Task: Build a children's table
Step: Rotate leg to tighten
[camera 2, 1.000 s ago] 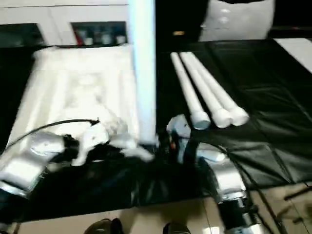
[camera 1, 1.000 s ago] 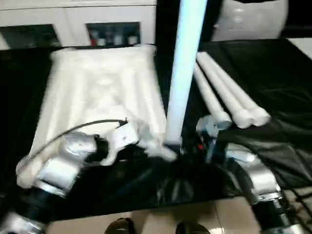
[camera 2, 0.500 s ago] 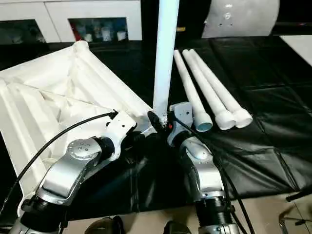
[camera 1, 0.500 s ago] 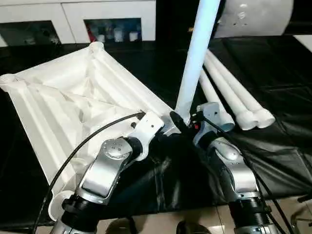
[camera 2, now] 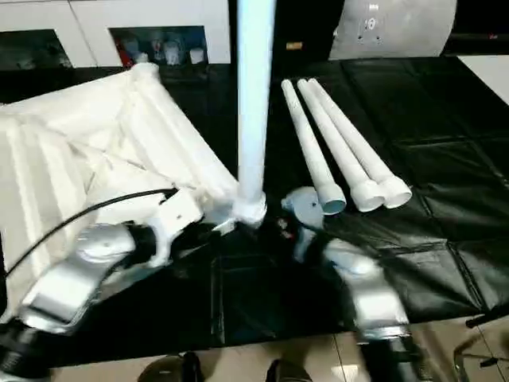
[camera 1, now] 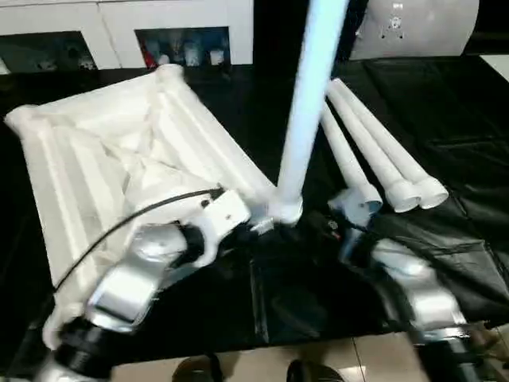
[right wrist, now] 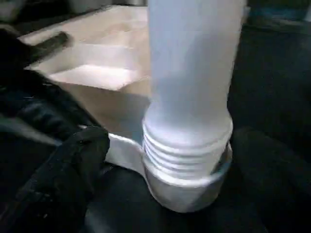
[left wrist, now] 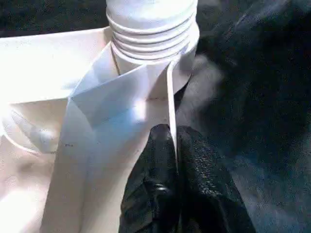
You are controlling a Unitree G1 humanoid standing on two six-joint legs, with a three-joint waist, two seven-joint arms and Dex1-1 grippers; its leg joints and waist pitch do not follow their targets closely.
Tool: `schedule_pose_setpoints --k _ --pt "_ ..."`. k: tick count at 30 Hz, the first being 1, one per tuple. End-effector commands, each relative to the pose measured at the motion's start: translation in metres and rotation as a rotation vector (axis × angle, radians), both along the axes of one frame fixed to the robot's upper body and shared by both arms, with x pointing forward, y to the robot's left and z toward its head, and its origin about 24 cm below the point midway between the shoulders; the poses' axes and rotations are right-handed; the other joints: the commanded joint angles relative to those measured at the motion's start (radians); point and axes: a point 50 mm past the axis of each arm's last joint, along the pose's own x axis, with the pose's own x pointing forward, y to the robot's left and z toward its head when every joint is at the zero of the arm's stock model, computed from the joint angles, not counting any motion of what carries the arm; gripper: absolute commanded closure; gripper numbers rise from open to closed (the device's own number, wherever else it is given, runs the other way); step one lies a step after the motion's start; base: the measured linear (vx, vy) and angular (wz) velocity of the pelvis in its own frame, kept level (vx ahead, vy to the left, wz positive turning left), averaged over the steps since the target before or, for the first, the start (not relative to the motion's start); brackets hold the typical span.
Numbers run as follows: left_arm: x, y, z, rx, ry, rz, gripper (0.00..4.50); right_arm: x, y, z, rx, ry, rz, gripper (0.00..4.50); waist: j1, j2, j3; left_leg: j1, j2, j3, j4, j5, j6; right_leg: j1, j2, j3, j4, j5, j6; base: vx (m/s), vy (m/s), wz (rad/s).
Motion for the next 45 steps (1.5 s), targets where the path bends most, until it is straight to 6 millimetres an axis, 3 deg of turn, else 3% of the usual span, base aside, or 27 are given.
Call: schedule_pose_setpoints --k 1,5,10,16,22,28,45 --pt "-0.008 -0.005 0.004 0.001 -0.004 -0.170 4.50 -0.005 0.001 0.010 0.033 0.007 0.130 0.04 0.000 0.004 -0.058 0.027 0.072 -0.035 -0.060 -0.153 0.098 0.042 -0.079 0.042 -0.067 -0.021 -0.237 0.000 0.000 0.00" --pt "-0.014 0.007 0.002 0.054 0.028 -0.320 4.50 -0.009 -0.008 0.015 -0.045 0.036 0.305 0.04 0.010 0.006 -0.060 0.031 0.072 -0.034 -0.055 -0.129 0.119 0.042 -0.077 0.039 -0.062 0.018 -0.253 0.000 0.000 0.00" --pt "-0.015 0.016 0.001 0.102 0.057 -0.447 4.50 -0.005 -0.008 0.019 -0.137 0.028 0.419 0.04 0.022 0.006 -0.061 0.035 0.074 -0.031 -0.054 -0.138 0.101 0.037 -0.079 0.039 -0.058 -0.006 -0.269 0.000 0.000 0.00" --pt "-0.010 0.023 0.001 0.158 0.065 -0.551 4.50 -0.007 -0.002 0.017 -0.210 0.039 0.565 0.04 0.021 0.002 -0.062 0.030 0.073 -0.030 -0.054 -0.144 0.087 0.041 -0.082 0.039 -0.055 -0.020 -0.268 0.000 0.000 0.00" --pt "-0.006 0.025 0.001 0.188 0.066 -0.592 4.50 -0.008 0.001 0.014 -0.240 0.047 0.643 0.04 0.020 -0.001 -0.065 0.028 0.072 -0.029 -0.049 -0.113 0.106 0.043 -0.083 0.037 -0.049 0.028 -0.286 0.000 0.000 0.00" --pt "-0.002 0.027 0.001 0.202 0.064 -0.618 4.50 -0.009 0.006 0.013 -0.233 0.060 0.697 0.04 0.022 0.001 -0.063 0.031 0.075 -0.029 -0.051 -0.141 0.096 0.041 -0.084 0.037 -0.053 -0.028 -0.286 0.000 0.000 0.00" --pt "0.001 0.029 -0.002 0.203 0.059 -0.629 4.50 -0.009 0.009 0.009 -0.218 0.075 0.712 1.51 0.025 0.001 -0.068 0.031 0.076 -0.028 -0.050 -0.141 0.086 0.041 -0.084 0.037 -0.049 -0.021 -0.292 0.000 0.000 0.00"
